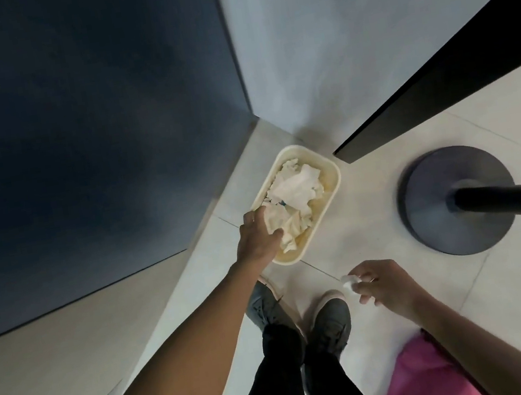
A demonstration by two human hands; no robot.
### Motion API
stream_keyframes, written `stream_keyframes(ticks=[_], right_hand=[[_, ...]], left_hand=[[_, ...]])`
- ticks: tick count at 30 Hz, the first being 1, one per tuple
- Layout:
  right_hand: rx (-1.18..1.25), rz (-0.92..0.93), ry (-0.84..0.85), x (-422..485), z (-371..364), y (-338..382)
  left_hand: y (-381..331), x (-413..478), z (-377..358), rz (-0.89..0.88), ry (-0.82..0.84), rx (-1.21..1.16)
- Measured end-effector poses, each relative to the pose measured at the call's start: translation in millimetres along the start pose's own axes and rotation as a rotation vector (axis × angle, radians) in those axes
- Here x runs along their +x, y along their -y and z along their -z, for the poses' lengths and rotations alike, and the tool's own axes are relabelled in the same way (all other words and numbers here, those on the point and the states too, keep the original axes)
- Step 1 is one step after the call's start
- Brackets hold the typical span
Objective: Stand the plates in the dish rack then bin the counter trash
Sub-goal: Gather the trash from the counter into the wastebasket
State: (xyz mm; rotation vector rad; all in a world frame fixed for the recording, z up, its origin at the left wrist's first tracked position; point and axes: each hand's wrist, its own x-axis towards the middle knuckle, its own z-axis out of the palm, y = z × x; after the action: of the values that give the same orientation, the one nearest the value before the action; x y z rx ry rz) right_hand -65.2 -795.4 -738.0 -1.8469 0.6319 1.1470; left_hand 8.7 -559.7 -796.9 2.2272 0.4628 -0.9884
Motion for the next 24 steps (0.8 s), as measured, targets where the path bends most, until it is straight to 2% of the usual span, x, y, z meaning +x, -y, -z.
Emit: stream_keyframes(ticks=[2,7,12,15,20,24], right_hand=[[0.048,-0.021,-0.018,8,1,8],[0.097,-0.019,-0.068,23,9,35],[0.04,0.066,-0.159,47,17,69],[0.004,0.087,-0.193,60,18,87],[-0.007,0.013,-0.091,70,14,99],[-0.016,-0.054,-0.047,61,10,85]], left_hand=[[9,-1,-1,-0.025,-0.018,0.017],[34,-23,-3,-0.003,-0.046,-0.147],[51,-55,-10,-0.065,0.026,-0.127],[58,-62,-12,-0.029,0.08,-0.167],[62,-60,-15,0.055,0.073,-0.238],[60,-62,-17,0.1,0.13,-0.287]])
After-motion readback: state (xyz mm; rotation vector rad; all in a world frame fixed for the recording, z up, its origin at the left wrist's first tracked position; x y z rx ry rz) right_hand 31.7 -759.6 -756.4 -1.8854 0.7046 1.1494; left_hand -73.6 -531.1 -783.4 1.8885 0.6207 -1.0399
